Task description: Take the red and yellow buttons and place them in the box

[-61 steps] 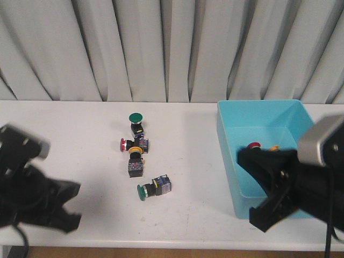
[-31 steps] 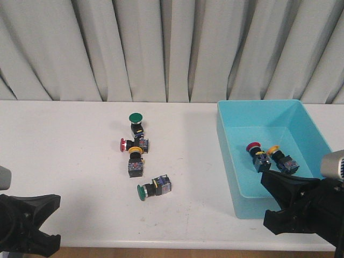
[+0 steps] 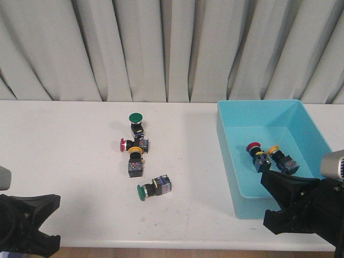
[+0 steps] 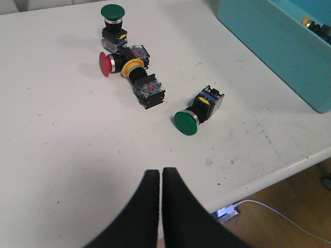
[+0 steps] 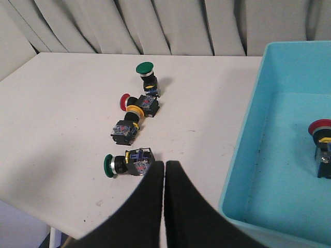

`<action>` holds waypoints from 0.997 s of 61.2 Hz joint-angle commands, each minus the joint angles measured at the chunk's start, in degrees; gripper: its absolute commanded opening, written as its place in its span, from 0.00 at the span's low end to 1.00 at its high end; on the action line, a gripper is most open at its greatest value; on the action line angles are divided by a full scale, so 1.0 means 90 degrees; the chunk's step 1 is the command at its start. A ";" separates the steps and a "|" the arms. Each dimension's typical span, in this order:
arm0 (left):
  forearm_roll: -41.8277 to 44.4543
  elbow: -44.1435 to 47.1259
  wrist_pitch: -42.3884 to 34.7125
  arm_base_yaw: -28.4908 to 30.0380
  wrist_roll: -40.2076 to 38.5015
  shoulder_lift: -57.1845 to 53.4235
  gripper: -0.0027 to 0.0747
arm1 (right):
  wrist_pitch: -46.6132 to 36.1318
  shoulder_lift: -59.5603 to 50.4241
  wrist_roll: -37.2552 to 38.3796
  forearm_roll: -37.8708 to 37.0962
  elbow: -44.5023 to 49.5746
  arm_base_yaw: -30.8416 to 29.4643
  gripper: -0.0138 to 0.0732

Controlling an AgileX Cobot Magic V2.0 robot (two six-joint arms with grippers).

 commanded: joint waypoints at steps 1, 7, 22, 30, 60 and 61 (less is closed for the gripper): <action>0.0059 -0.0144 -0.0291 -0.0017 -0.0001 -0.0045 0.02 | 0.0111 -0.0047 -0.0020 0.0213 -0.0171 0.0017 0.15; 0.0130 -0.0033 -0.0445 -0.0025 0.0011 -0.0225 0.02 | 0.0111 -0.0047 -0.0020 0.0213 -0.0171 0.0017 0.15; 0.0257 0.1255 -0.2149 -0.0002 0.0008 -0.1508 0.02 | 0.0088 -0.0047 -0.0050 0.0213 -0.0171 0.0017 0.15; 0.0260 0.2222 -0.2489 0.0215 0.0001 -0.2655 0.02 | 0.0088 -0.0047 -0.0050 0.0213 -0.0171 0.0017 0.15; 0.0385 0.2586 -0.0784 0.2175 0.0867 -0.5535 0.02 | 0.0111 -0.0047 -0.0051 0.0213 -0.0171 0.0017 0.15; 0.0385 0.2586 -0.0693 0.2236 0.0867 -0.5609 0.02 | 0.0111 -0.0047 -0.0051 0.0213 -0.0171 0.0017 0.15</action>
